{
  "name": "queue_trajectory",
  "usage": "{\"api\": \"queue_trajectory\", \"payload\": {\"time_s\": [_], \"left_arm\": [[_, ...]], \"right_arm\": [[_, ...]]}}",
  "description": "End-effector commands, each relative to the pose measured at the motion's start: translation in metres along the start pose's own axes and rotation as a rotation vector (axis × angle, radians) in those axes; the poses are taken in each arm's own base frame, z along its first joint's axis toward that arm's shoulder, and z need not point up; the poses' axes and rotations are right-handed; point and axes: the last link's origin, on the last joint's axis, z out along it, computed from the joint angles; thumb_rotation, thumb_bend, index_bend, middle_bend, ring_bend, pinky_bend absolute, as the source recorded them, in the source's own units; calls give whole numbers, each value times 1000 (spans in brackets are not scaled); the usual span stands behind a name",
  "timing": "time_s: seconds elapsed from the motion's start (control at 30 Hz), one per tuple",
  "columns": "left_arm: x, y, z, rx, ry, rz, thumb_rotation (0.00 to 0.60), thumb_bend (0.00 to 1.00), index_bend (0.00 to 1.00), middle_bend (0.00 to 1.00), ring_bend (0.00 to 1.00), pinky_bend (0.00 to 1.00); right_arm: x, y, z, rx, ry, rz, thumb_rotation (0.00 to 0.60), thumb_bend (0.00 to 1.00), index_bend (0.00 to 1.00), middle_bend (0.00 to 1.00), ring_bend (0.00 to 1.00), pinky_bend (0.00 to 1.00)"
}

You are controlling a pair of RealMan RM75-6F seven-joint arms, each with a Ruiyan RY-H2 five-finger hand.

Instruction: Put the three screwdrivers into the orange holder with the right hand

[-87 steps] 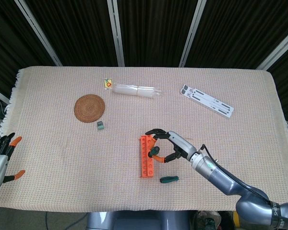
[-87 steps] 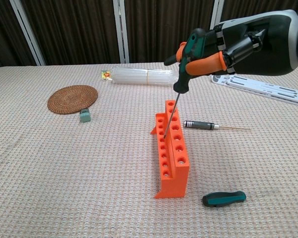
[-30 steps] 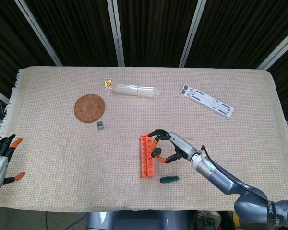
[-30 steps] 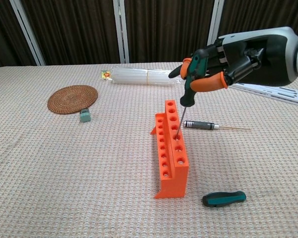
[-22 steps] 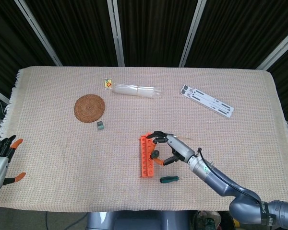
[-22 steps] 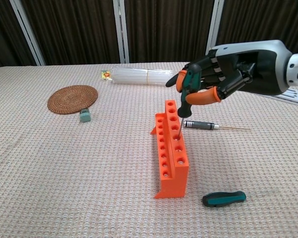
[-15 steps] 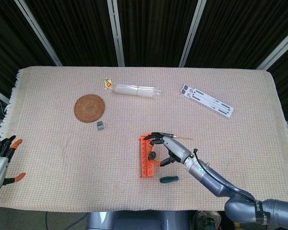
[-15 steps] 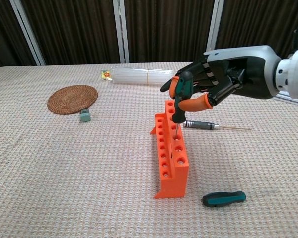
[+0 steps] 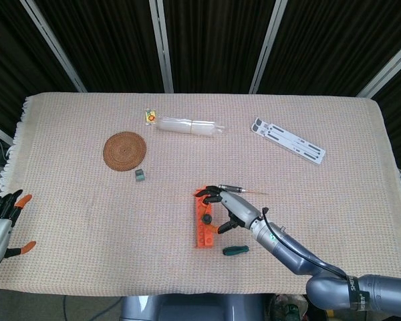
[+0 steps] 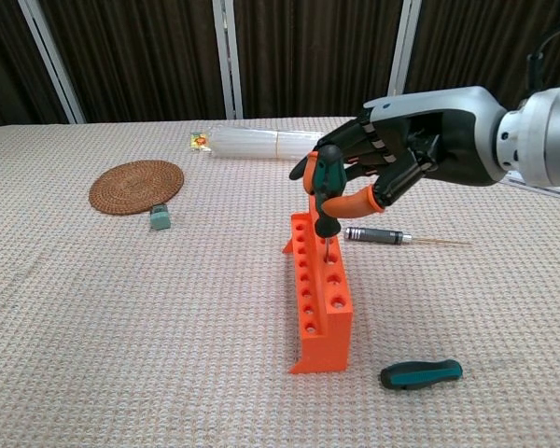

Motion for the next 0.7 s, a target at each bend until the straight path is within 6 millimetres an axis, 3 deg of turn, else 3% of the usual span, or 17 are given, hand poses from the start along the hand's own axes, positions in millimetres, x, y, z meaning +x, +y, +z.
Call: {"api": "queue_trajectory", "payload": {"time_s": [0.03, 0.37, 0.7], "left_arm": [[-1, 0, 0, 0, -2, -3, 600, 20, 98, 0, 0, 0], [-2, -2, -1, 6, -4, -3, 600, 20, 99, 0, 0, 0], [3, -1, -1, 0, 13, 3, 600, 20, 97, 0, 0, 0]], "right_arm": [[-2, 0, 2, -6, -3, -7, 600, 366, 608, 160, 0, 0], [1, 9, 11, -58, 0, 4, 600, 361, 589, 160, 0, 0], [4, 18, 6, -79, 2, 26, 600, 343, 527, 138, 0, 0]]}}
